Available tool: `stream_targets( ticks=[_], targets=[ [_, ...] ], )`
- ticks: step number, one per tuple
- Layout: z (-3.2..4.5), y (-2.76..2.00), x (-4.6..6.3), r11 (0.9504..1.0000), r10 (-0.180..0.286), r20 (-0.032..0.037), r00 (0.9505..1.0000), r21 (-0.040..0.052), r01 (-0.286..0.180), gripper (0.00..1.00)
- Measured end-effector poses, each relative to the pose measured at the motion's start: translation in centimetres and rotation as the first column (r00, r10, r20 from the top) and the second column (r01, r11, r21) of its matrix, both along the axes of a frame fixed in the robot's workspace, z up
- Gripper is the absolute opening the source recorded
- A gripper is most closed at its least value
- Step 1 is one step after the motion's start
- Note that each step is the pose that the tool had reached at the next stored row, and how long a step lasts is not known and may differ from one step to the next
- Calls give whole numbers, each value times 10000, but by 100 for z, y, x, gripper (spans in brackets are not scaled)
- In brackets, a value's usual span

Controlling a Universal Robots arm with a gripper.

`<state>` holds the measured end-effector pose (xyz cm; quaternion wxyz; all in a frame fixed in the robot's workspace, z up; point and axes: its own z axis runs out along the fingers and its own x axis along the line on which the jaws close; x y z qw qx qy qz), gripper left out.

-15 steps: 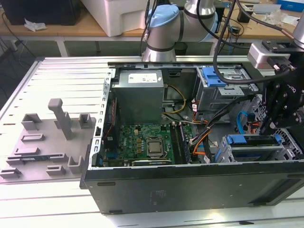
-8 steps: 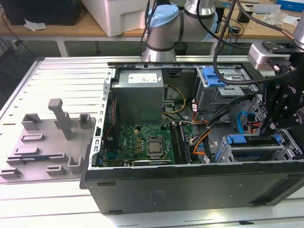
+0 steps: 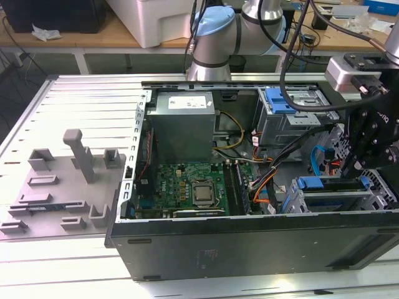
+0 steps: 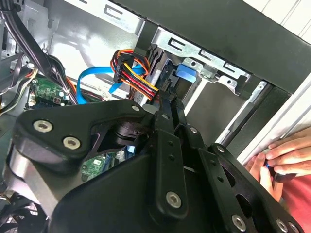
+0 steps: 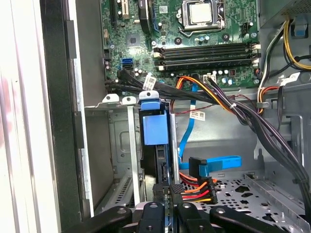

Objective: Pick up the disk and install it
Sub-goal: 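Insert the first disk wire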

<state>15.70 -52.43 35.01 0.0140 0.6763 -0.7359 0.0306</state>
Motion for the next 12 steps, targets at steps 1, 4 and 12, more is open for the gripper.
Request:
stream_targets(
  ticks=[1,4,12],
  targets=[
    [-1,0,0,10000,38,0,10000,1,-38,16],
    [-3,0,0,9998,186,0,9998,1,-186,16],
    [-6,9,0,9992,398,0,9992,-2,-398,16]
  ],
)
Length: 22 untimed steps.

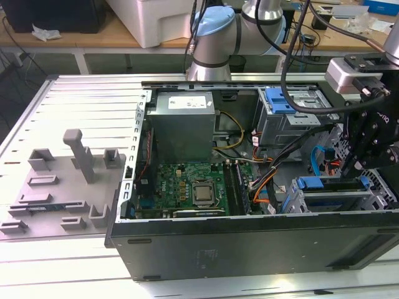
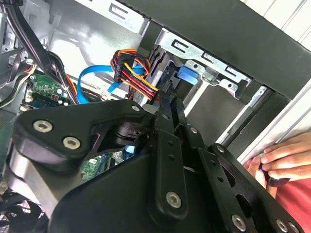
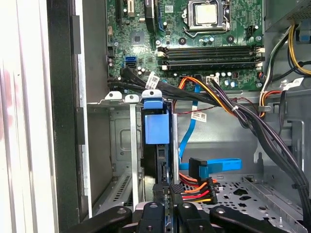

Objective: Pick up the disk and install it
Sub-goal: 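Insert the first disk wire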

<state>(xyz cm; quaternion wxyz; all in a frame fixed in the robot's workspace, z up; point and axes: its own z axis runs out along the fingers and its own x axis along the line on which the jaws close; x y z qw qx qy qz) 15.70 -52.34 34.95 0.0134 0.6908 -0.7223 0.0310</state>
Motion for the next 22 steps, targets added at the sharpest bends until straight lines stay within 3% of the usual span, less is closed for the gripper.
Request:
stream_targets(
  ticks=[22],
  targets=[
    [-28,10,0,9999,133,0,9999,-1,-133,16]
  ],
)
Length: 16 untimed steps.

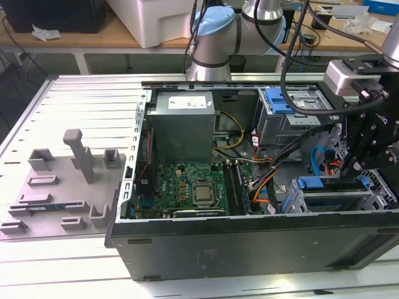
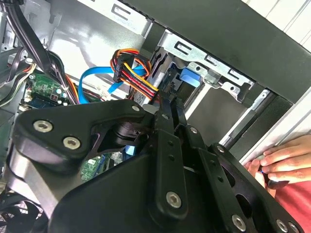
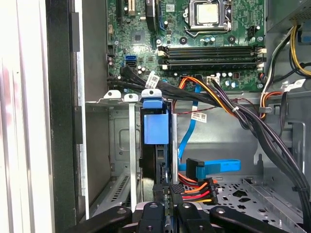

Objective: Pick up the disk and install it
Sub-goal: 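Insert the first disk wire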

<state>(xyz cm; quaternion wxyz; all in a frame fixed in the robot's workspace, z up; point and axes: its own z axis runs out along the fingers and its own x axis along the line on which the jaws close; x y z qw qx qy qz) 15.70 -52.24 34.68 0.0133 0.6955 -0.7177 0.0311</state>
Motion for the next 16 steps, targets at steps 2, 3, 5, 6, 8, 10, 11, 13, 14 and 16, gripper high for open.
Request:
stream_targets(
  ticks=[2,3,5,6,8,10,11,13,14,16],
  targets=[
    [-2,0,0,10000,15,-1,10000,1,-15,16],
    [-2,0,0,10000,19,-1,10000,0,-19,16],
    [-3,0,0,10000,32,-1,10000,0,-32,16],
    [-4,0,0,10000,36,-1,10000,0,-36,16],
    [-6,0,0,10000,47,-1,10000,0,-47,16],
    [-8,0,0,10000,58,0,10000,0,-58,16],
    [-9,0,0,10000,62,0,10000,0,-62,16],
    [-11,0,0,10000,73,0,10000,0,-73,16],
    [-13,0,0,10000,78,-1,10000,0,-78,16],
    [-21,0,0,10000,98,0,10000,0,-98,16]
  ],
)
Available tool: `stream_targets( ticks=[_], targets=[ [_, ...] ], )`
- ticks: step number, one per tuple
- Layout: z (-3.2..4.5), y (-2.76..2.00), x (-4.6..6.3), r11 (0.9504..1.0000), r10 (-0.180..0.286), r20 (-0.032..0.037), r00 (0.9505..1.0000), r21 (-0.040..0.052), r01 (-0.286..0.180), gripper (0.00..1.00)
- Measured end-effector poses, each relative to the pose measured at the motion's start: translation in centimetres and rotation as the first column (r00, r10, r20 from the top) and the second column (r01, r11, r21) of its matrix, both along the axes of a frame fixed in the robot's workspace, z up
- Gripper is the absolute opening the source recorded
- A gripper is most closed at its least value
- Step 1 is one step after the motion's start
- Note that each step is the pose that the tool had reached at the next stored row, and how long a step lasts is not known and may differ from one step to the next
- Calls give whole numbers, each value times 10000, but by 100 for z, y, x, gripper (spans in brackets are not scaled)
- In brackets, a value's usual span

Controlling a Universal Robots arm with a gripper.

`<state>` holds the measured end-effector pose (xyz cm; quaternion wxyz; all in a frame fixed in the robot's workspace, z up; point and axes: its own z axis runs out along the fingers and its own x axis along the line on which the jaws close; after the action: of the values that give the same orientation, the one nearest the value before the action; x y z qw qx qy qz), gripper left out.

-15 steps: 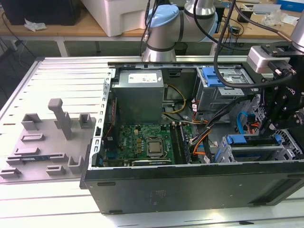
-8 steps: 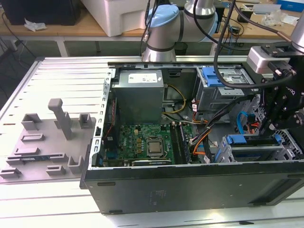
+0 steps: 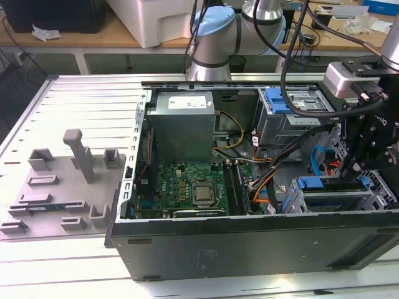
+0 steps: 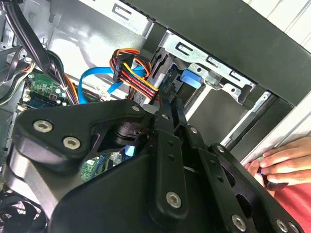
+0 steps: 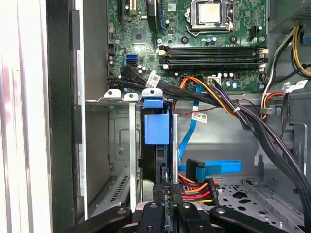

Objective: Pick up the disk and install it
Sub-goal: 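Insert the first disk wire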

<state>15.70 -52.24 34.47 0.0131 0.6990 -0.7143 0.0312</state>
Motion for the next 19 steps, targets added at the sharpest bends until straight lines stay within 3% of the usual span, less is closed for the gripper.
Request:
stream_targets(
  ticks=[19],
  targets=[
    [10,-29,0,10000,7,0,10000,1,-7,16]
  ],
)
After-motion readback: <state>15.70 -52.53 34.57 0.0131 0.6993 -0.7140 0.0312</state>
